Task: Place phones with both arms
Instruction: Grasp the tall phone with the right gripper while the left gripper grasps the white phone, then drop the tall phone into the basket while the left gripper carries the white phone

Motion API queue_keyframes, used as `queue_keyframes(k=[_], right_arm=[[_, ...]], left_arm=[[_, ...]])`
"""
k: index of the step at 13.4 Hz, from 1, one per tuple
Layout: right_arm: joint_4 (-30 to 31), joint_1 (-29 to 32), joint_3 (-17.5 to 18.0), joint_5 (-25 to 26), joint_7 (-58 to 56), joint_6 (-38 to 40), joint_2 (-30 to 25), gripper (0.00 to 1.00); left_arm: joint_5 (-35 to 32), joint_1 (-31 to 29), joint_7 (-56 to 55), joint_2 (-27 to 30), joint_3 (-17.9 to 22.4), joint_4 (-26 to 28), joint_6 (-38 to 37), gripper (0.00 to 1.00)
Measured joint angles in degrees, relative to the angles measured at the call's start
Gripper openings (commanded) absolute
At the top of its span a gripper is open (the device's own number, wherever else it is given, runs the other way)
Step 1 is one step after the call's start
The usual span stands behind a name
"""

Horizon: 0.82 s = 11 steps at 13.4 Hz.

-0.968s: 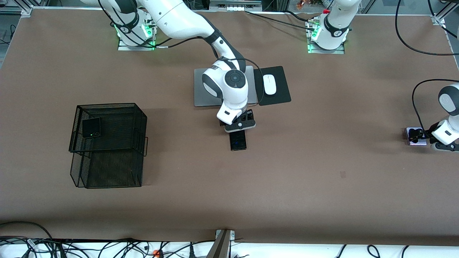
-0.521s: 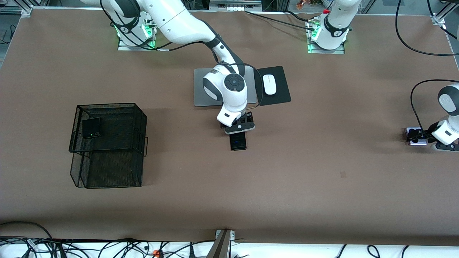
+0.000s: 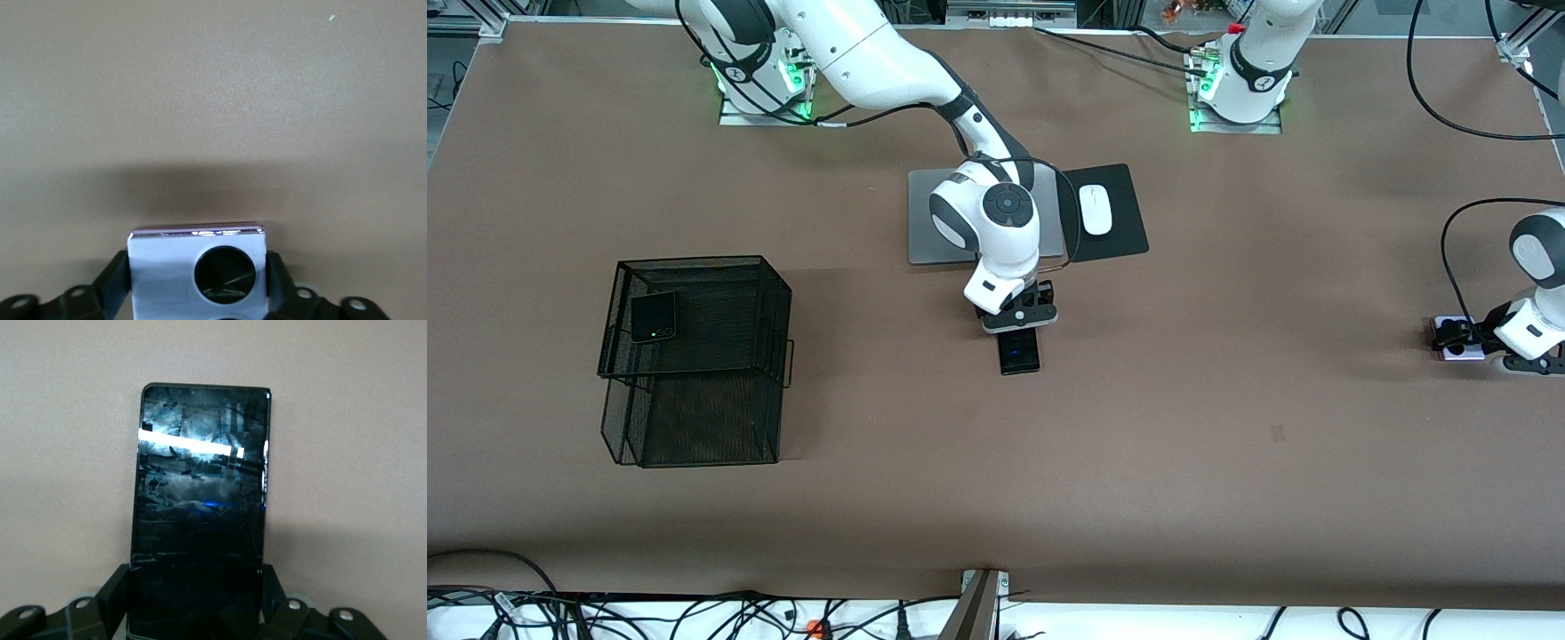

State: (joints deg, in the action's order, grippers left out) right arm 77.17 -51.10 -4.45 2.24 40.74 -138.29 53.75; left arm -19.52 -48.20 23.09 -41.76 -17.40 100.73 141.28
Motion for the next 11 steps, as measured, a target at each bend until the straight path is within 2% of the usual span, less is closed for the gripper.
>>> queue_keyframes(k=[2,5,8,11], right_arm=[[-1.6,0.1,-0.1,0.0,0.1,2.4,0.0,0.0],[-9.8,0.3,-0.2,0.0,0.2,13.8,-0.3,0.0],[-15.8,0.6,-0.2,-0.3,0.3,23.6,-1.7,0.0],[-17.6,1.2,-0.9,-0.5,0.5,32.4,-6.7,0.0]], left_arm=[[0.0,0.0,0.0,0.0,-0.1,-0.1,-0.9,0.42],[0.0,-0.1,0.0,0.2,-0.8,-0.8,-4.0,0.42],[0.1,-0.1,-1.3,2.0,-6.1,-4.8,-15.1,0.42],[0.1,0.1,-5.8,3.8,-13.1,-9.0,-25.7,0.43]])
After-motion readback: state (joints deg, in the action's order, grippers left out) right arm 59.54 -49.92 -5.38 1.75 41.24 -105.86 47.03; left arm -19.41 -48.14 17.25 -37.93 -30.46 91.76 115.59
